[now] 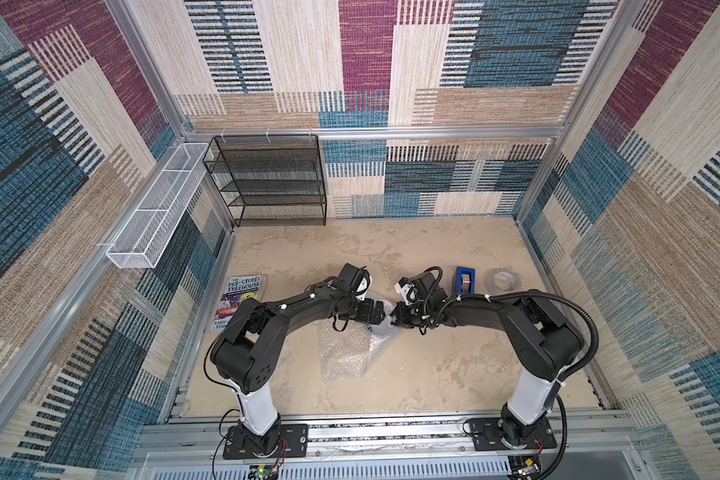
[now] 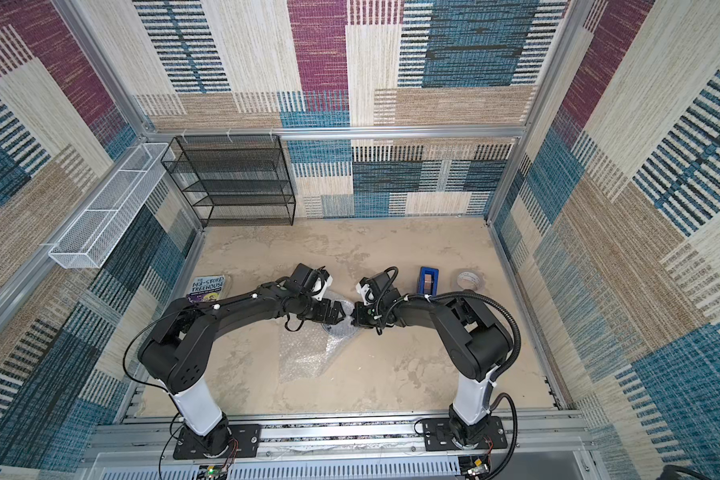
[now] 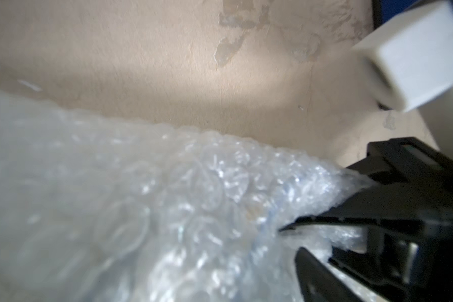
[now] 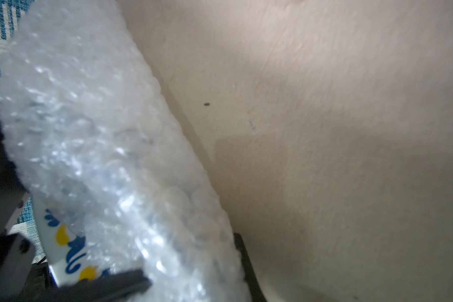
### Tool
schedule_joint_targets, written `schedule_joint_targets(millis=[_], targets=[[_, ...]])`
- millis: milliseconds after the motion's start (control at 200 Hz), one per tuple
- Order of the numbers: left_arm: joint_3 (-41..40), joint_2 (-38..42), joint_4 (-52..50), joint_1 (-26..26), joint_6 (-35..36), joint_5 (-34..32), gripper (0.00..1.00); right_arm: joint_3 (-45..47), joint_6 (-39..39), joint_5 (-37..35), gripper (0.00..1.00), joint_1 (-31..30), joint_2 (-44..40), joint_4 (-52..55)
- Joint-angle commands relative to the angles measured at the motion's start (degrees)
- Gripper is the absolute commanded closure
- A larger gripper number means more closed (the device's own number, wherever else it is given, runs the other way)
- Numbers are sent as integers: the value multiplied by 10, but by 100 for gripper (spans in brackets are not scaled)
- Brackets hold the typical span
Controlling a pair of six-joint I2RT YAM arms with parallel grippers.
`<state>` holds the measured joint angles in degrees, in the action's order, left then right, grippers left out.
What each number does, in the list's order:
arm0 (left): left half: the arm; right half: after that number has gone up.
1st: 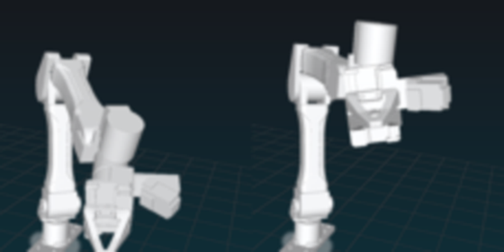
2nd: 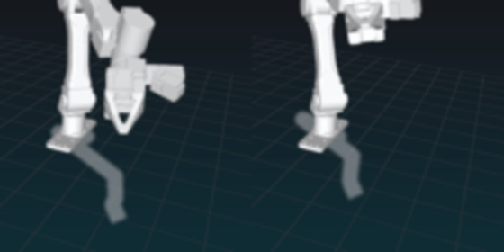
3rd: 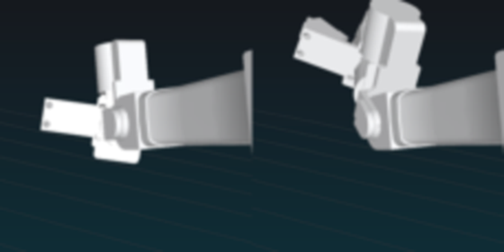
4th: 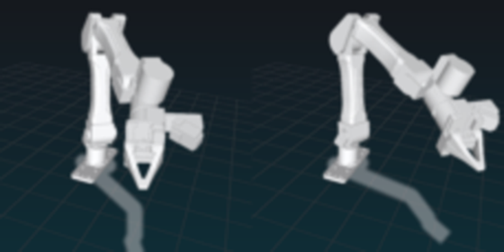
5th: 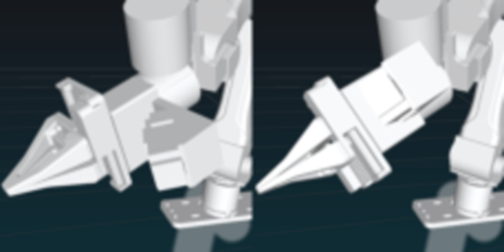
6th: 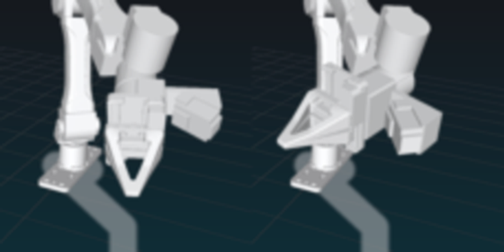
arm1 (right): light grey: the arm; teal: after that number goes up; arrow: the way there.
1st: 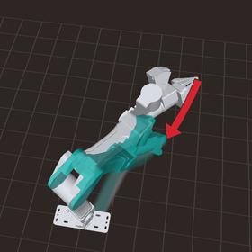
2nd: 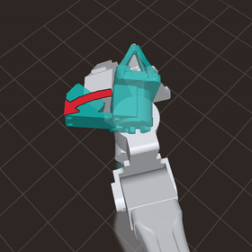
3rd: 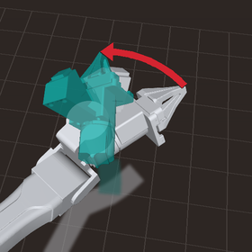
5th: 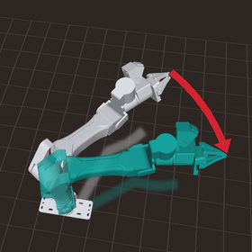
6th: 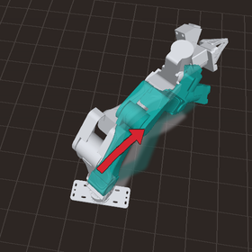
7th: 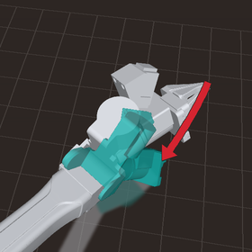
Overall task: Wrap bowls in bubble wrap
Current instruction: Wrap the bowl in bubble wrap.
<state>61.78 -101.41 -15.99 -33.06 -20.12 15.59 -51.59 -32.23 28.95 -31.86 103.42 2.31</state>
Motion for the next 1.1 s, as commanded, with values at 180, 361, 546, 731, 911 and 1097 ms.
schedule_joint_targets(millis=[180,361,546,731,911,1097], targets=[[-20,73,-17,28,5,-89,1,-30,12,-11,100,0,0,40],[-64,138,-4,122,-30,-73,1,-41,28,-10,100,0,0,61],[-116,138,48,204,-61,-17,1,-50,42,-7,100,1,11,78],[-96,78,86,209,-75,37,1,-70,53,-11,100,1,26,104],[-70,24,83,209,-76,71,0,-87,49,-15,100,2,44,129],[-83,13,96,208,-73,90,1,-87,46,-14,100,3,45,131]])
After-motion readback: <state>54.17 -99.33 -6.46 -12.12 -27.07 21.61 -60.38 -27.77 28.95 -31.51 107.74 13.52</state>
